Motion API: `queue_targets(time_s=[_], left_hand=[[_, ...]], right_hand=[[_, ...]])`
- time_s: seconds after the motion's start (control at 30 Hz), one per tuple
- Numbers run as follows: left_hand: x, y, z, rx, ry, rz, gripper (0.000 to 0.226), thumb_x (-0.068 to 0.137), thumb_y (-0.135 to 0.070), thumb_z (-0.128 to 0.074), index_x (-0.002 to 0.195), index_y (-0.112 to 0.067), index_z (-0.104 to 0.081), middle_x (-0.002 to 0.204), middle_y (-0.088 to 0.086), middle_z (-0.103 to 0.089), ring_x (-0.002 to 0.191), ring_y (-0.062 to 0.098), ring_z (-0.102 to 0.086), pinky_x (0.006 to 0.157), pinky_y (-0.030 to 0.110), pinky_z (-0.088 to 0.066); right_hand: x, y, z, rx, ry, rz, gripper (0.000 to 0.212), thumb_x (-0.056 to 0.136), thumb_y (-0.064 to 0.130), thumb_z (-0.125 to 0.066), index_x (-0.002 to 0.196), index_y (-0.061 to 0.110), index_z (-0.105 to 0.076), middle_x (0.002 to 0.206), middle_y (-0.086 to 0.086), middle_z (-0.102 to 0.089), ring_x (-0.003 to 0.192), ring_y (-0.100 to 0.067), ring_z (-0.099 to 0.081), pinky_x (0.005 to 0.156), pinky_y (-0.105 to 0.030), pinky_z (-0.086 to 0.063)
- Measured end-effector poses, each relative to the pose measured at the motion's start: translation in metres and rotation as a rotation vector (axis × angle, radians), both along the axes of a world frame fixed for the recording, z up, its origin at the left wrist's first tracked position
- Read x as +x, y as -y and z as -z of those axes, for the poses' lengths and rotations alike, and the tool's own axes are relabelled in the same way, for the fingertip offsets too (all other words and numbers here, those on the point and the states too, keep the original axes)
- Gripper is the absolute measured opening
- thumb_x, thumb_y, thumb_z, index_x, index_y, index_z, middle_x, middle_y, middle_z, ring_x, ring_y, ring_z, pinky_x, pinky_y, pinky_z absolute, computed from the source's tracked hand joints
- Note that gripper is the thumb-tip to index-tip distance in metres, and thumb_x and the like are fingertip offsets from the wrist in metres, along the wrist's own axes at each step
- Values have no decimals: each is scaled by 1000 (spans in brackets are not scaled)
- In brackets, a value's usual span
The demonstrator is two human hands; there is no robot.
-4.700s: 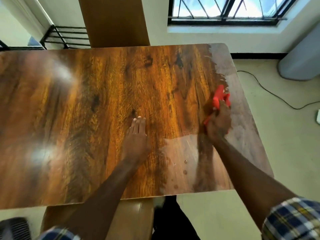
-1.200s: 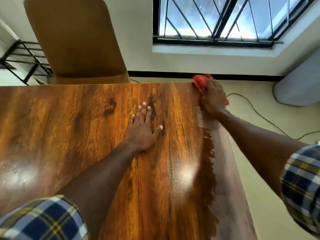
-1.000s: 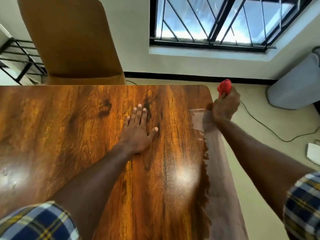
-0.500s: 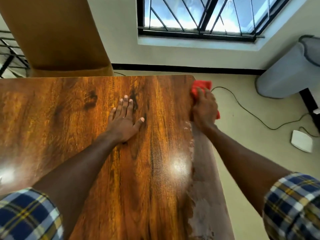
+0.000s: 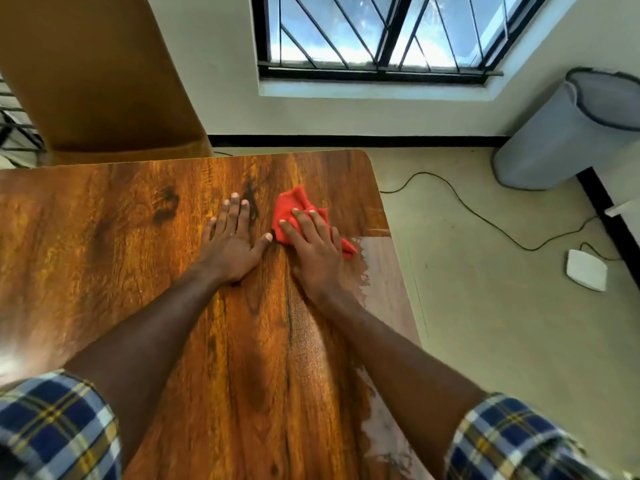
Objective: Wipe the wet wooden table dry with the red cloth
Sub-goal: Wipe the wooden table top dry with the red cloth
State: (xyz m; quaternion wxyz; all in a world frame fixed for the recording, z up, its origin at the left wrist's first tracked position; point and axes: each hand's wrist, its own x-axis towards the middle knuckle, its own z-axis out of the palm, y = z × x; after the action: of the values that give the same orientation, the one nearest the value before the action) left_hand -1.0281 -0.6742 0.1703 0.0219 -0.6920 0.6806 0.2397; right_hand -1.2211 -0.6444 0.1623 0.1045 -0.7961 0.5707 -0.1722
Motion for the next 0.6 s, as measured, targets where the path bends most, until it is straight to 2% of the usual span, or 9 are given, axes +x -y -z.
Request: queue_targets(time_s=[0.07,0.13,0.23,0.33,0.4,0.5,0.53,0.6], left_hand=[[0,0,-6,35,6,9,88,103,-69,-23,163,-20,18,169,2,32,158,21,23,128,45,9],[0,0,-14,59,8,37,88,104,-67,-24,163,-18,18,169,5,31,159,23,21,129,46,7],[-5,2,-26,53,30,30,87,105,-62,-29,165,-13,11,172,9,23,160,27,15,130,47,1],[-17,-8,-34,-81,-32,-16,77,107,-50,-39,166,-9,-8,175,12,2,162,29,1,130,50,-5],[-32,-33,-34,-213,-105,-49,66,108,-39,-42,164,-9,-22,174,12,-12,161,28,-8,129,49,-10],[-60,-92,-33,-280,-98,-100,59,107,-32,-46,160,-11,-31,171,10,-24,160,26,-18,129,49,-19],[-69,-112,-34,-296,-76,-139,58,106,-31,-48,160,-13,-33,171,8,-26,159,25,-20,129,49,-21],[-84,-142,-33,-306,-28,-198,57,104,-30,-49,158,-13,-38,169,8,-31,158,24,-23,128,47,-22]], right_hand=[[-26,4,3,12,40,42,62,100,30,-60,160,30,-43,171,-4,-36,159,-33,-25,125,-58,-26],[-65,7,-2,23,62,189,66,98,25,-62,161,28,-42,170,-5,-36,158,-33,-27,127,-55,-24],[-132,9,-7,52,43,388,68,94,8,-68,158,23,-47,162,-10,-47,149,-34,-42,123,-58,-35],[-164,9,-22,54,199,667,68,86,-12,-62,148,15,-57,144,-11,-61,132,-33,-56,113,-52,-48],[-153,2,-36,-37,268,782,67,89,-13,-60,151,12,-55,147,-13,-59,133,-33,-56,111,-51,-49],[-98,-34,-50,-73,320,613,66,98,4,-58,160,24,-45,155,-12,-48,132,-27,-54,103,-40,-55],[-78,-50,-49,-31,301,482,68,98,8,-57,161,27,-41,158,-10,-44,136,-27,-52,105,-41,-53],[-47,-78,-40,86,112,155,66,100,21,-58,163,28,-39,169,-6,-35,152,-33,-37,119,-56,-40]])
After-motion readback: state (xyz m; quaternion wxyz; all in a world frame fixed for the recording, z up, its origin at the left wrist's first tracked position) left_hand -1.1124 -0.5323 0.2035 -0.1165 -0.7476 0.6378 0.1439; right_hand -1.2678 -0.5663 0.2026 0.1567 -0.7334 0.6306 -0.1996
